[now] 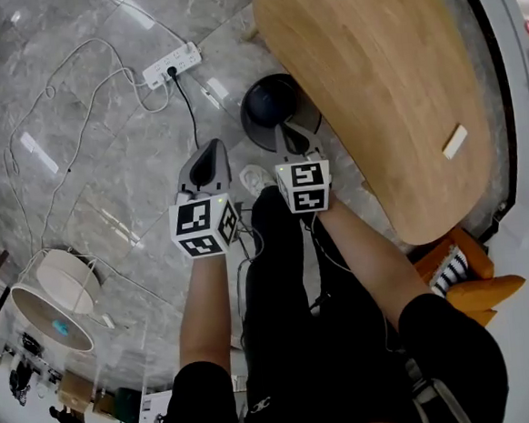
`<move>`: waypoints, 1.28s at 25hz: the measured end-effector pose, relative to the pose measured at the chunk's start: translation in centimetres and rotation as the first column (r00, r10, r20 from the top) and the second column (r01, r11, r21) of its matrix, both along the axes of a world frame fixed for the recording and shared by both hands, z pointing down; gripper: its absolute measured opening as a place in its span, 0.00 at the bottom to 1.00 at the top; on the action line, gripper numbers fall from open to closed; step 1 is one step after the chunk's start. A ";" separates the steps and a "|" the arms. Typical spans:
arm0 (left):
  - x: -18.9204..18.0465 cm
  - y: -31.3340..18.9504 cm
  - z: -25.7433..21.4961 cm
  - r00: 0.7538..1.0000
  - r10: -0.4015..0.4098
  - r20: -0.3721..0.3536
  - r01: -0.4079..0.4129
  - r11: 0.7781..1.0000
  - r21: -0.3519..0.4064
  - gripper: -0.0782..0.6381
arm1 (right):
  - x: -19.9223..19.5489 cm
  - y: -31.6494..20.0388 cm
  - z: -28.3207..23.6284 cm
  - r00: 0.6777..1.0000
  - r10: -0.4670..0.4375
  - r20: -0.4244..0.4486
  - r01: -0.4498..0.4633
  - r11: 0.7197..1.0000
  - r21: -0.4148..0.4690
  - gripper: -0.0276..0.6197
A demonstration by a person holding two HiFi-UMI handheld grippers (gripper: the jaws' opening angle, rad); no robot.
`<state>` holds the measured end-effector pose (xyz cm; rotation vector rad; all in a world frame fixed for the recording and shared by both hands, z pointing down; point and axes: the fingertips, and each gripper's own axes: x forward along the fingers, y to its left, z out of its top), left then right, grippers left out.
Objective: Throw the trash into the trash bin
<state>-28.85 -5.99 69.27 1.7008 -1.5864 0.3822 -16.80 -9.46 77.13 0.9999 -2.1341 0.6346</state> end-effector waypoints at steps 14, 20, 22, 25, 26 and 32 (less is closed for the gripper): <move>4.2 -5.4 -19.4 0.998 0.029 0.061 -0.044 0.965 0.259 0.13 | 3.9 -7.1 -30.9 0.931 0.103 0.349 -0.241 0.894 0.378 0.06; 11.5 -8.3 -27.0 0.989 0.130 0.072 -0.147 0.929 0.340 0.13 | 13.3 -8.3 -38.1 0.906 0.211 0.368 -0.368 0.823 0.433 0.06; 14.5 -9.0 -28.6 0.983 0.165 0.076 -0.181 0.918 0.352 0.13 | 17.1 -8.2 -39.4 0.895 0.259 0.362 -0.410 0.798 0.442 0.06; 19.1 -9.6 -29.5 0.973 0.216 0.081 -0.231 0.906 0.356 0.13 | 23.0 -7.7 -40.3 0.869 0.340 0.360 -0.480 0.756 0.445 0.06; 20.8 -9.8 -29.5 0.969 0.233 0.081 -0.246 0.902 0.354 0.13 | 24.9 -7.6 -40.4 0.860 0.365 0.357 -0.500 0.742 0.447 0.06; 31.0 -10.1 -27.4 0.934 0.348 0.078 -0.354 0.875 0.330 0.13 | 35.4 -6.9 -38.1 0.817 0.482 0.317 -0.577 0.685 0.445 0.06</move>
